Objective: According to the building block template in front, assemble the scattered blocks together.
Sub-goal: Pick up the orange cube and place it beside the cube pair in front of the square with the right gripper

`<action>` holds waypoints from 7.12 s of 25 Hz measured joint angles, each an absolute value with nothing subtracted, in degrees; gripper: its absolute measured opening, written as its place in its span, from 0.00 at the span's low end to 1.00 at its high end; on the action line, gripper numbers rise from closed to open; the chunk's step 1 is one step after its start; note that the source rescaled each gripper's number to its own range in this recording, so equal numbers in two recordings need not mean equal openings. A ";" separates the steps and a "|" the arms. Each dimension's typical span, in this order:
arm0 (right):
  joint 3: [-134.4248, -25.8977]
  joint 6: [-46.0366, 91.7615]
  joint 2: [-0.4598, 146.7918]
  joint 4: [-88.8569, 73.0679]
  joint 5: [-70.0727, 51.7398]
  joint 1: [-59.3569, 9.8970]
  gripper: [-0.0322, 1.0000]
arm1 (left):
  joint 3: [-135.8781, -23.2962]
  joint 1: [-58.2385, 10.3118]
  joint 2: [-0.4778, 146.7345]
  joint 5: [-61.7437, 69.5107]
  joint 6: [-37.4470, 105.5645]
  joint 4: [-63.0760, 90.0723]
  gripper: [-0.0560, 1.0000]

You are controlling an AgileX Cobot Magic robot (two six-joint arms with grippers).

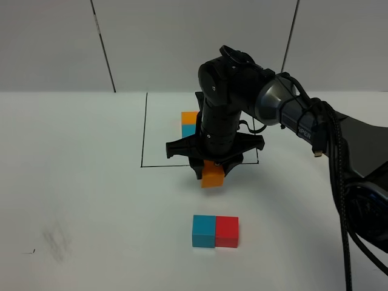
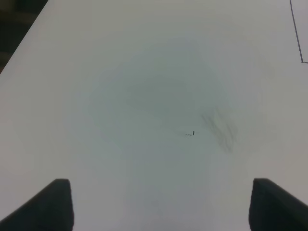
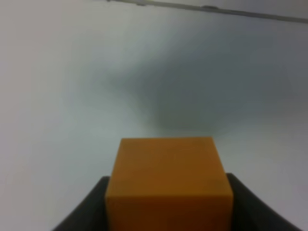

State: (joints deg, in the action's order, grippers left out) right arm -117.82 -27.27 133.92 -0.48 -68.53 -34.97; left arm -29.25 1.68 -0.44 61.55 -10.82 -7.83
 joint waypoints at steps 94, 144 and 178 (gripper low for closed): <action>-101.36 -35.96 131.90 1.02 -56.89 -39.16 0.03 | -29.25 1.68 -0.44 61.55 -10.82 -7.83 0.83; -101.36 -37.01 131.90 -0.64 -58.01 -40.30 0.03 | -29.25 1.68 -0.44 61.55 -10.82 -9.06 0.83; -101.36 -36.11 131.90 -2.52 -57.73 -40.30 0.03 | -29.25 1.68 -0.44 61.55 -10.82 -9.17 0.83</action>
State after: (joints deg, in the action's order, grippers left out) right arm -101.36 -36.11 131.90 -2.52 -57.73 -40.30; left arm -29.25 1.68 -0.44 61.55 -10.82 -9.17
